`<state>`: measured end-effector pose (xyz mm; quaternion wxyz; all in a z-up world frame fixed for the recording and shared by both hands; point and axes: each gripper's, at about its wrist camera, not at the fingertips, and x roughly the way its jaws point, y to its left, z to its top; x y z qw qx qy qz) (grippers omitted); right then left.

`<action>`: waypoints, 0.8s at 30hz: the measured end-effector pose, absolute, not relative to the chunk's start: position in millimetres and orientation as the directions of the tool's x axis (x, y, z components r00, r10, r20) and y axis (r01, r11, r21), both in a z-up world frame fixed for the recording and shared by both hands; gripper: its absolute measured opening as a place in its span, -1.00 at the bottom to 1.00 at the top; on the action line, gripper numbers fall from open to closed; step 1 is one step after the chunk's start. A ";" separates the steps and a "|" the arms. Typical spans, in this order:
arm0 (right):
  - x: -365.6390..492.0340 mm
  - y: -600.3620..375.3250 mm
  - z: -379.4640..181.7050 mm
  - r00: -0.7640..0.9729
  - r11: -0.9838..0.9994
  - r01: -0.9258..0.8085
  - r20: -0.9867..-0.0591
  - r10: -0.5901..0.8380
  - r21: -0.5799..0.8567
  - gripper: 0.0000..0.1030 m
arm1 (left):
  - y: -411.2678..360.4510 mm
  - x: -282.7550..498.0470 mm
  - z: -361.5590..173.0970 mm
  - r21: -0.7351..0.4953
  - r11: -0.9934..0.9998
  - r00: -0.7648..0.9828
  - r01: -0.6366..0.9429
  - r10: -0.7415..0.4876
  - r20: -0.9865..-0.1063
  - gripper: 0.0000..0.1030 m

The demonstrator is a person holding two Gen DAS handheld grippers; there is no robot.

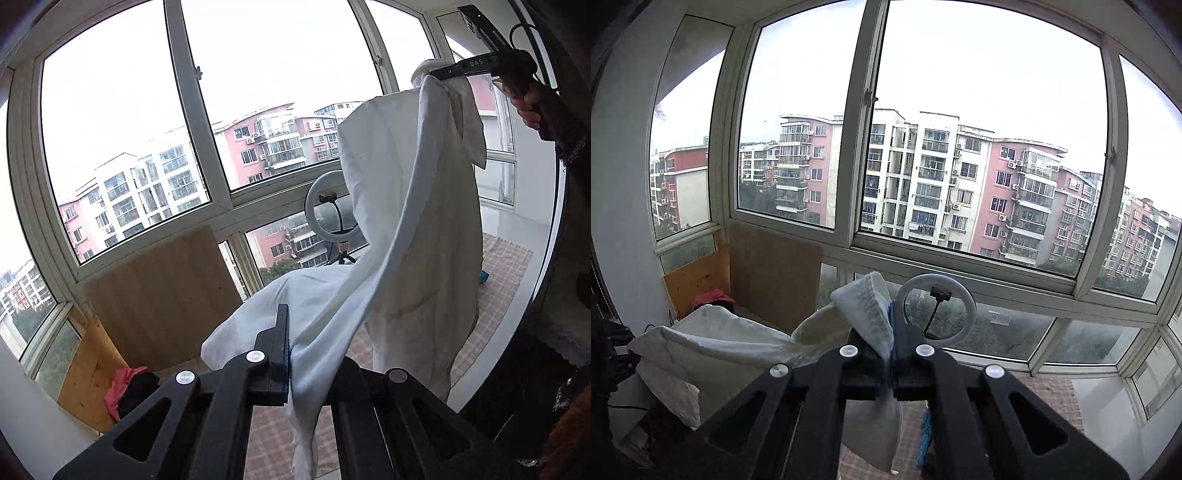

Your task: Fold clothes

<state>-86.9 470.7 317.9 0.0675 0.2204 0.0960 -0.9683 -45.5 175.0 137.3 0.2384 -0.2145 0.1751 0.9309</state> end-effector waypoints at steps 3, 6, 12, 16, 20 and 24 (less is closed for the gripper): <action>-102.2 451.9 295.1 -0.856 -0.964 0.208 -0.508 -0.098 -0.165 -0.95 | 178.5 -62.4 92.0 0.209 -0.837 -0.740 -0.506 0.296 -0.605 -0.99; -98.8 435.5 303.2 -0.852 -0.954 0.246 -0.508 -0.126 -0.174 -0.95 | 171.9 -53.4 113.0 0.249 -0.861 -0.790 -0.444 0.245 -0.563 -0.99; -60.4 422.7 336.3 -0.905 -0.940 0.289 -0.371 -0.206 -0.184 -0.95 | 160.0 -17.7 127.1 0.208 -0.881 -0.820 -0.425 0.277 -0.500 -0.99; -96.1 410.4 263.3 -0.825 -0.925 0.338 -0.528 -0.202 -0.174 -0.96 | 170.8 -32.0 72.9 0.198 -0.865 -0.735 -0.461 0.246 -0.632 -0.99; -87.0 414.7 287.9 -0.841 -0.923 0.357 -0.481 -0.250 -0.144 -0.95 | 148.2 -5.7 124.0 0.255 -0.888 -0.830 -0.381 0.207 -0.518 -0.99; -56.7 414.1 334.9 -0.868 -0.911 0.376 -0.409 -0.282 -0.171 -0.95 | 132.8 26.3 176.4 0.361 -0.884 -0.909 -0.297 0.146 -0.389 -0.98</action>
